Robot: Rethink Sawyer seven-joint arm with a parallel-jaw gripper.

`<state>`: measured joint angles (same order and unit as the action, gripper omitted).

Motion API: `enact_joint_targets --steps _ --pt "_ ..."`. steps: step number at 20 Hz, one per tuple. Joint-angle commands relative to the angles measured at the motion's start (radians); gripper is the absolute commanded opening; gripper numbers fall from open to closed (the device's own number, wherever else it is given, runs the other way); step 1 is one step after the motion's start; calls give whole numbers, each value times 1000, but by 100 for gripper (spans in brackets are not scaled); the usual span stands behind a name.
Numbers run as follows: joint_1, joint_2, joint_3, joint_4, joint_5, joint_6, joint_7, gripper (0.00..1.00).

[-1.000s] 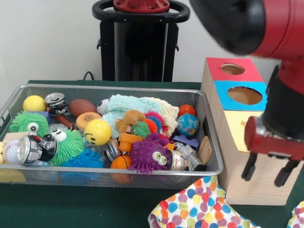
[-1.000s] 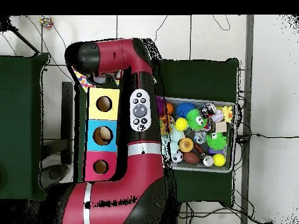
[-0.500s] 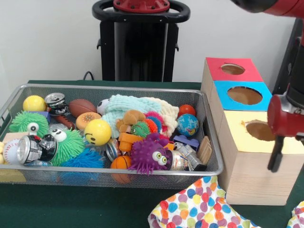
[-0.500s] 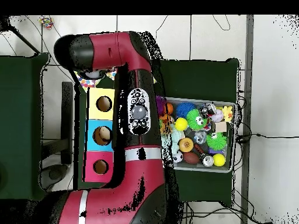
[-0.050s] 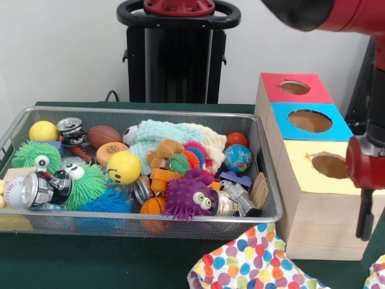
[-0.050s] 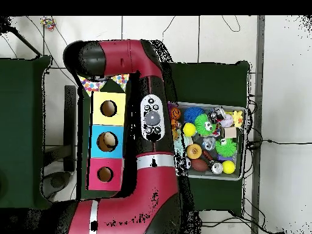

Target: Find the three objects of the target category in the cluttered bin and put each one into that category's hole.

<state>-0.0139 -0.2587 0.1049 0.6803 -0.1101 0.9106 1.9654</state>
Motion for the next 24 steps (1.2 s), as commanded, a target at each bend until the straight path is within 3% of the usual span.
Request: enact_joint_targets --steps 1,7,15,21,24 --pt "-54 -48 59 267 -29 -23 -161 100" --pt "-102 -105 76 378 -38 -17 -226 100" --pt "-94 -231 42 565 -80 -83 -155 100" --pt "-99 -271 44 585 -106 -80 -125 100" --pt "-103 -260 52 550 -112 -39 -125 100"
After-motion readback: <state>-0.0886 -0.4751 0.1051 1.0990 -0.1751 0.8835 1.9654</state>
